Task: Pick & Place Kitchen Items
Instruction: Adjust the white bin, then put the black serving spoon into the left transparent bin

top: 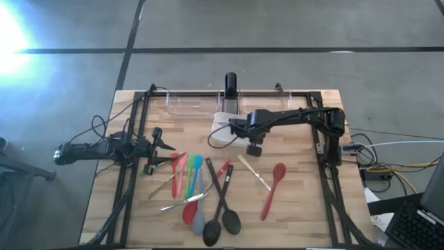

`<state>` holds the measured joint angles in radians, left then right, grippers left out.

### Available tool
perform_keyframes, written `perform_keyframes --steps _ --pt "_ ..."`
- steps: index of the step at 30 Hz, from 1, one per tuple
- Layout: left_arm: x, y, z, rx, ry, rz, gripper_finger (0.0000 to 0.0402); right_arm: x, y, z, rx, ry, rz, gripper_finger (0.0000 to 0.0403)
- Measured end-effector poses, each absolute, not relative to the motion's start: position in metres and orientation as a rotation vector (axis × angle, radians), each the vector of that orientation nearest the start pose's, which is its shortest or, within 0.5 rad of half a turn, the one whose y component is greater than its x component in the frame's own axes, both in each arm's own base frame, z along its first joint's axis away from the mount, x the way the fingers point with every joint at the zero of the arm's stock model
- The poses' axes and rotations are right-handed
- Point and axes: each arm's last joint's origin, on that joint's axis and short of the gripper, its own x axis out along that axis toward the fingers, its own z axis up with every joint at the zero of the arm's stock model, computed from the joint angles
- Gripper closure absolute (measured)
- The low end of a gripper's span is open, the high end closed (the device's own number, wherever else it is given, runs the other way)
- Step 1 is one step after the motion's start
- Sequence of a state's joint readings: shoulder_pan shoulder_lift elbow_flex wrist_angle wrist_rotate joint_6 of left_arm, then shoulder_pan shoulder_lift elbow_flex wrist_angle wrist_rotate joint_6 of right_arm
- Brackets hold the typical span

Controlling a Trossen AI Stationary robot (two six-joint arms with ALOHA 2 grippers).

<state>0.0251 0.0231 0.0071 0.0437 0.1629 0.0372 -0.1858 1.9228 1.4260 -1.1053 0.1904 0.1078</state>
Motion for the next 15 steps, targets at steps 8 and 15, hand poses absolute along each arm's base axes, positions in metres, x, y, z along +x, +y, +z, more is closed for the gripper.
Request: perform_keyframes --steps 8,15 --pt "0.098 -0.002 0.168 0.04 -0.03 -0.137 0.0223 0.352 -0.08 0.194 0.059 1.497 -0.347 0.0376" --pt "0.098 -0.002 0.168 0.04 -0.03 -0.137 0.0223 0.335 -0.075 0.196 0.106 1.584 -0.393 0.0376"
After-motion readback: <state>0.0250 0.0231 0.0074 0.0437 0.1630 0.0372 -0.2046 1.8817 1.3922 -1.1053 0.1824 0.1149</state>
